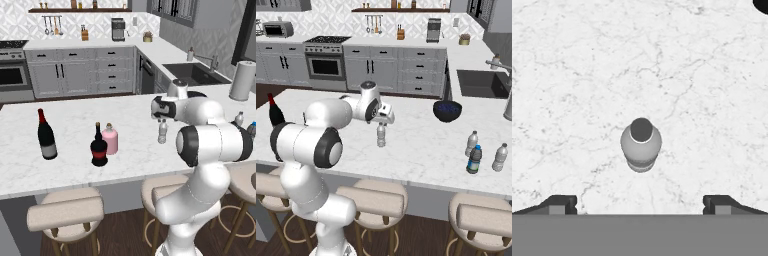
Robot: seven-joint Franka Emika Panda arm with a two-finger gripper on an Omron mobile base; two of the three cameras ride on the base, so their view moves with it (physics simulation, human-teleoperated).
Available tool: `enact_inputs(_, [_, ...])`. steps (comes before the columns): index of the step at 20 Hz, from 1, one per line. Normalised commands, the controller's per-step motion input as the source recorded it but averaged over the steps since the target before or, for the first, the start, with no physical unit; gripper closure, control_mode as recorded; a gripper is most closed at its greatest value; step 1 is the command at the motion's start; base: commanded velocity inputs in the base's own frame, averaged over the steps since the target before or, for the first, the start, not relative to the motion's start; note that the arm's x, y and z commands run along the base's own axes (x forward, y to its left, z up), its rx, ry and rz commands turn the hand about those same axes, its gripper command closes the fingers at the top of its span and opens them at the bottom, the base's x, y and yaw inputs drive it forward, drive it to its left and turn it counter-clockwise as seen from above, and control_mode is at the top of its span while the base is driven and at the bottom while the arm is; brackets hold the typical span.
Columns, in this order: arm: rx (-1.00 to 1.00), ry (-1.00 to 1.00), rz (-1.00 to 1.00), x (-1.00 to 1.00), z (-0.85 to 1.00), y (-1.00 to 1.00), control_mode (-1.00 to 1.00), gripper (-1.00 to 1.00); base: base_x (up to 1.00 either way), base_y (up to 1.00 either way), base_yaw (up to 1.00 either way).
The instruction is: Move the plastic bottles in the middle to the plastics group, and the glass bottles in the middle to the glass group.
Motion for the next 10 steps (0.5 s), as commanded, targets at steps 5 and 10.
enact_inputs(5, [0.00,0.01,0.00,0.01,-0.23,0.00,-1.00,-1.00,0.00,0.00,0.00])
enact_inputs(10, [0.00,0.00,0.00,0.11,-0.03,0.00,-1.00,-1.00,0.00,0.00,0.00])
